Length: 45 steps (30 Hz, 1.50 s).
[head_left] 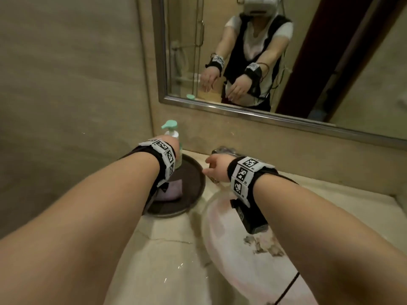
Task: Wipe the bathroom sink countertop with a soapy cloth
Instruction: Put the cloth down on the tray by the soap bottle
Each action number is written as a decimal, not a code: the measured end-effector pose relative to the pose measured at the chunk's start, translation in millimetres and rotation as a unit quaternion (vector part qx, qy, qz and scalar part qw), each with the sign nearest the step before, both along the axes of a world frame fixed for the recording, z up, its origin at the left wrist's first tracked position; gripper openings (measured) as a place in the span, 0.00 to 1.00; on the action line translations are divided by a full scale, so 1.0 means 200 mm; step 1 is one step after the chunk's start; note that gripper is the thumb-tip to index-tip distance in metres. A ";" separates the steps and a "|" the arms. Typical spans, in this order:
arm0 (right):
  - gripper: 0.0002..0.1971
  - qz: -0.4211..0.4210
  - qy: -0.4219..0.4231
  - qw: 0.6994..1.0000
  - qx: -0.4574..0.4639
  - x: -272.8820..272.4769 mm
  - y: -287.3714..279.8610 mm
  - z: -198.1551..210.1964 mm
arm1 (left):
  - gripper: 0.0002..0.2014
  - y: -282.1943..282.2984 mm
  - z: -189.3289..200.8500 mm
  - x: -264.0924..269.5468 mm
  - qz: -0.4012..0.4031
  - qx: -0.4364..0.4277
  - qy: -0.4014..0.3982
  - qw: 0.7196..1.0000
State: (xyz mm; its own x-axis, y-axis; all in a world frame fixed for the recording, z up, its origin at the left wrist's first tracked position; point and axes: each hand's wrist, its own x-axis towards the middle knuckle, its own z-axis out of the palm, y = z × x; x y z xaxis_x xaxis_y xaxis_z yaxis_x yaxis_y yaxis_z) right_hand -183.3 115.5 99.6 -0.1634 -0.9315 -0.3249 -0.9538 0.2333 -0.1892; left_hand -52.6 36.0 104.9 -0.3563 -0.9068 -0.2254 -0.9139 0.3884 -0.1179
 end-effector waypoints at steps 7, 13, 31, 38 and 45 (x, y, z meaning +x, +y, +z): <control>0.29 -0.026 0.057 0.997 -0.037 -0.46 0.51 0.48 | 0.19 0.45 0.49 -0.40 -0.021 -0.042 0.056 0.997; 0.28 -0.080 0.176 0.978 -0.074 -0.88 0.91 0.83 | 0.21 0.83 0.85 -0.74 -0.075 -0.090 0.102 0.988; 0.41 -0.265 0.224 0.902 -0.256 -1.32 1.24 1.58 | 0.28 1.17 1.55 -1.13 -0.145 -0.172 0.266 0.937; 0.42 -0.277 0.221 0.908 -0.226 -1.33 1.21 1.54 | 0.31 1.14 1.54 -1.14 -0.134 -0.173 0.258 0.941; 0.41 -0.264 0.191 0.918 -0.226 -1.35 1.20 1.56 | 0.29 1.14 1.59 -1.13 -0.142 -0.175 0.277 0.934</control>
State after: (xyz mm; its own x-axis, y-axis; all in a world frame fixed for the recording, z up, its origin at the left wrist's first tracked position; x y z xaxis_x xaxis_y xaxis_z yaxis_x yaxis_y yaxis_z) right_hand -452.3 356.4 411.2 -0.6525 -0.7153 0.2499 -0.7473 0.6620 -0.0564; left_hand -279.5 263.8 423.9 -0.5683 -0.7412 0.3571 -0.7376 0.6513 0.1780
